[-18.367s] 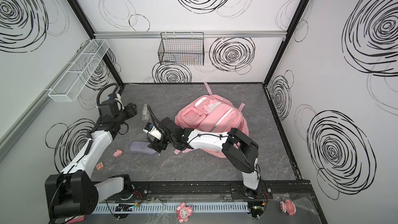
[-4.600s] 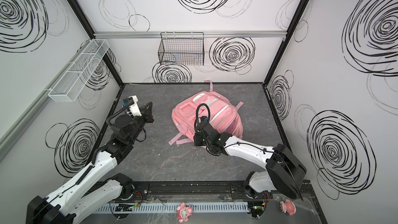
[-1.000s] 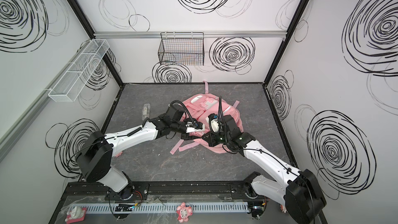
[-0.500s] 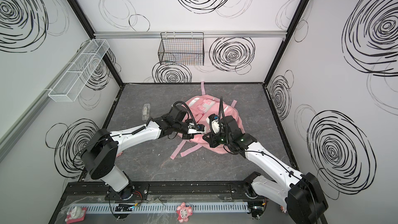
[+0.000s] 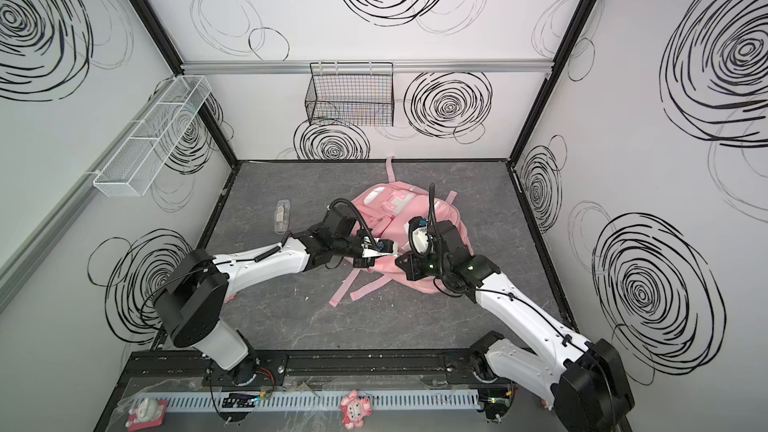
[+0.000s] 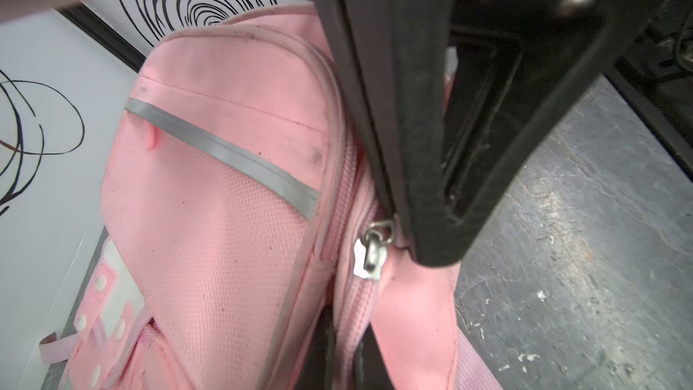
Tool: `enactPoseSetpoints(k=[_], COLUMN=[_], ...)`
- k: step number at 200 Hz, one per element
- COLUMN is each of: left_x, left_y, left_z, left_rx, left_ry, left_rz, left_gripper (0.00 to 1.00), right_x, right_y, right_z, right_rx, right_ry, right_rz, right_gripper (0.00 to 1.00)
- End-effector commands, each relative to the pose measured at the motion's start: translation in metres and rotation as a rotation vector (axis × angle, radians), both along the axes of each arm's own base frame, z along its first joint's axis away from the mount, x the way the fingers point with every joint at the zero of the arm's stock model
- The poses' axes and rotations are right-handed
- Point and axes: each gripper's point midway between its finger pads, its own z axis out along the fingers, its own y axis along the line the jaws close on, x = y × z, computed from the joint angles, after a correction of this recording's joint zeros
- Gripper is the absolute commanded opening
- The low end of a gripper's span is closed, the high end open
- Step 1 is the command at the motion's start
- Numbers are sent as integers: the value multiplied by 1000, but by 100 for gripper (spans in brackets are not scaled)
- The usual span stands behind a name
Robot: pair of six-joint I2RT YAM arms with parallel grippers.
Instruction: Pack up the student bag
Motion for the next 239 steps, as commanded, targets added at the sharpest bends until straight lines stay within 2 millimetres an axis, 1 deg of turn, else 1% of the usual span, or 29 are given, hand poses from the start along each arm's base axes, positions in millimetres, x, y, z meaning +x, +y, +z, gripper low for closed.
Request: enactPoseSetpoints(k=[1,14,33,64,72,80,86,91,95,102,103,106,114,123,129,133,142,147,152,163,177,185,205,220,239], left_x=[41,46,53,76,75,66,57,51,45,35,34,30,20,10,3,-2,-14,-21,-29,-44,-61,-64,-58,-51,-50], left_y=[36,40,48,69,69,62,55,49,43,35,34,29,20,10,4,0,-8,-13,-17,-25,-32,-34,-31,-26,-21], left_z=[13,17,19,26,24,20,16,15,14,16,17,18,27,39,48,53,64,70,73,75,66,61,50,46,47], left_rx=[-11,-23,-17,-23,0,61,108,137,152,165,164,160,134,94,62,44,1,-22,-39,-61,-31,-17,-4,6,2], left_ry=[-49,-52,-77,-154,-166,-173,-173,-178,-178,-178,-178,-177,-179,-185,-193,-196,-204,-208,-209,-207,-197,-192,-166,-164,-157], left_rz=[174,193,228,364,365,318,277,253,231,203,199,187,166,150,142,134,110,92,71,41,-10,-15,22,65,69], left_gripper=[0,0,0,0,0,0,0,2,11,23,26,28,38,55,65,67,78,80,82,93,94,93,89,88,87], right_x=[-6,-6,-2,8,10,12,13,13,12,10,9,8,1,-6,-10,-13,-19,-22,-25,-31,-39,-43,-45,-43,-40], right_y=[-32,-42,-51,-79,-85,-88,-84,-77,-70,-56,-53,-46,-28,-12,-3,2,12,16,21,31,42,48,50,49,48], right_z=[-2,-4,5,10,12,16,22,29,35,45,47,51,64,76,82,85,91,94,97,101,106,110,115,114,112], right_rx=[-124,-167,-185,-242,-241,-235,-213,-180,-147,-77,-63,-29,63,149,192,213,255,271,289,330,399,434,451,441,412], right_ry=[17,23,9,17,13,3,-16,-33,-42,-55,-56,-62,-68,-75,-78,-81,-92,-96,-103,-105,-99,-101,-125,-137,-137], right_rz=[-69,-103,-145,-263,-287,-299,-279,-248,-221,-166,-155,-129,-54,5,31,45,77,88,102,128,159,177,162,148,137], right_gripper=[0,0,0,0,0,0,0,0,0,0,0,0,0,0,0,0,0,0,0,0,0,0,0,0,0])
